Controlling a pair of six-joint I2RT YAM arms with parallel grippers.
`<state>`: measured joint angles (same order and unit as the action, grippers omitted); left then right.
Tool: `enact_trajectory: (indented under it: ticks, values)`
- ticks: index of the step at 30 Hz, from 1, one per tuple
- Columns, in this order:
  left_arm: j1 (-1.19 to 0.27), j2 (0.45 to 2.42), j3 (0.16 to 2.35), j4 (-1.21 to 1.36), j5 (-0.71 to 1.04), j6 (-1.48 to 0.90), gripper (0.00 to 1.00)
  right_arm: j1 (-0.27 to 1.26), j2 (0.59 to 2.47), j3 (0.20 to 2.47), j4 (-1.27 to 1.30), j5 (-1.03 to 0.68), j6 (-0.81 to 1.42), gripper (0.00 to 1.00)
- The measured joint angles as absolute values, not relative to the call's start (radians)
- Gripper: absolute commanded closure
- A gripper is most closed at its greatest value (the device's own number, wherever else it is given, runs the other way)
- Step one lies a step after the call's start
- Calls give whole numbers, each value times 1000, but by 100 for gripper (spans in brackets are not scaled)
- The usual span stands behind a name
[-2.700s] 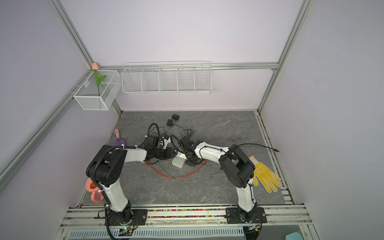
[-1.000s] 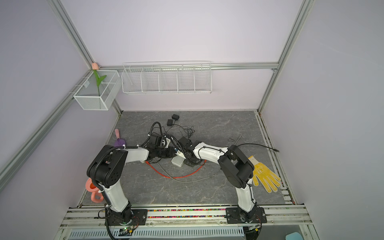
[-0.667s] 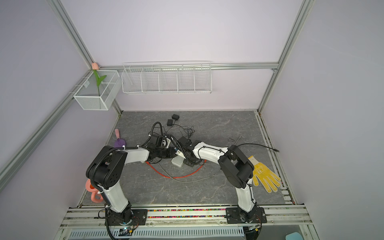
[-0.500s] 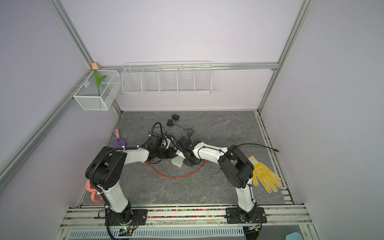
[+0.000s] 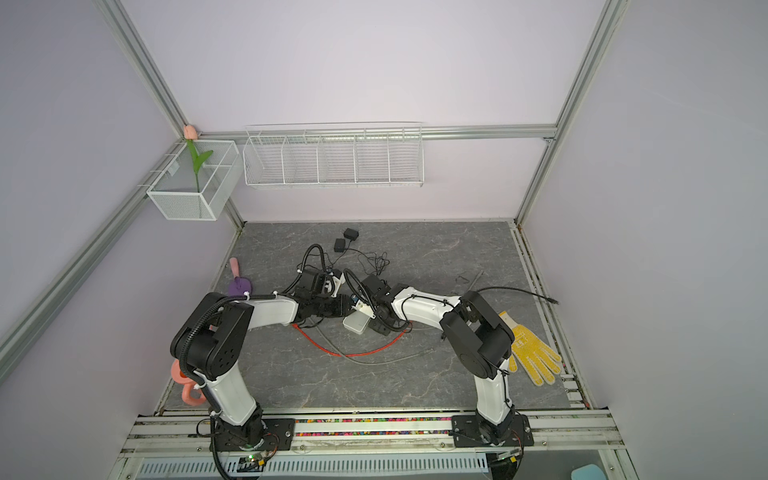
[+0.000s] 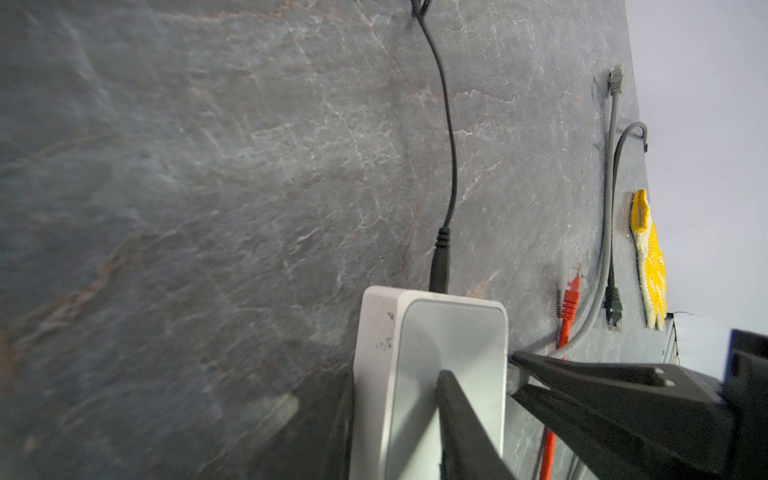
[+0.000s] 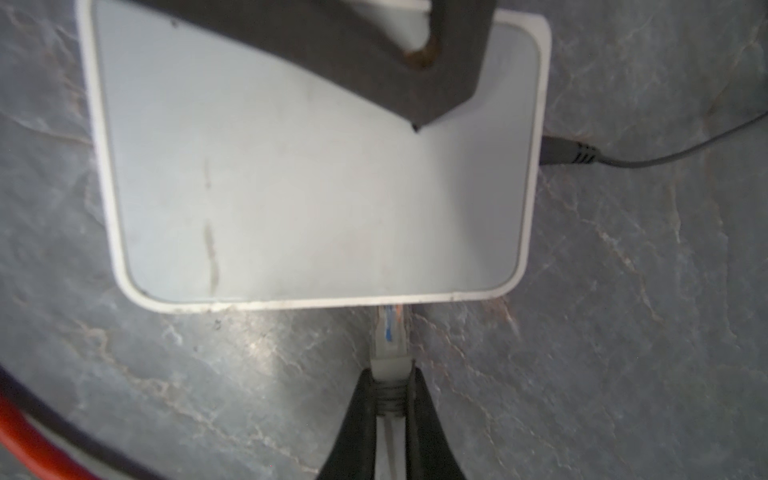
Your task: Insert the plug into the switch port
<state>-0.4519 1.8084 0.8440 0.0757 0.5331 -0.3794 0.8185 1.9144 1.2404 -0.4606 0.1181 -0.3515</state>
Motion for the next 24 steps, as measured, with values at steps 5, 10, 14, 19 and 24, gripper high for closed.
enact_trajectory:
  ticks: [5, 10, 14, 19, 24]
  values:
    - [-452, 1808, 844, 75, 532, -373, 68, 806, 1888, 1201, -413, 88, -352, 93]
    - [-452, 1807, 844, 75, 531, -368, 68, 799, 1883, 1182, -385, 70, -352, 93]
    - [-452, 1806, 843, 75, 531, -365, 68, 794, 1882, 1176, -376, 63, -352, 93]
    - [-452, 1806, 843, 74, 530, -364, 68, 793, 1879, 1155, -344, 64, -349, 93]
    - [-452, 1806, 843, 74, 529, -362, 68, 793, 1844, 1099, -274, 58, -347, 93]
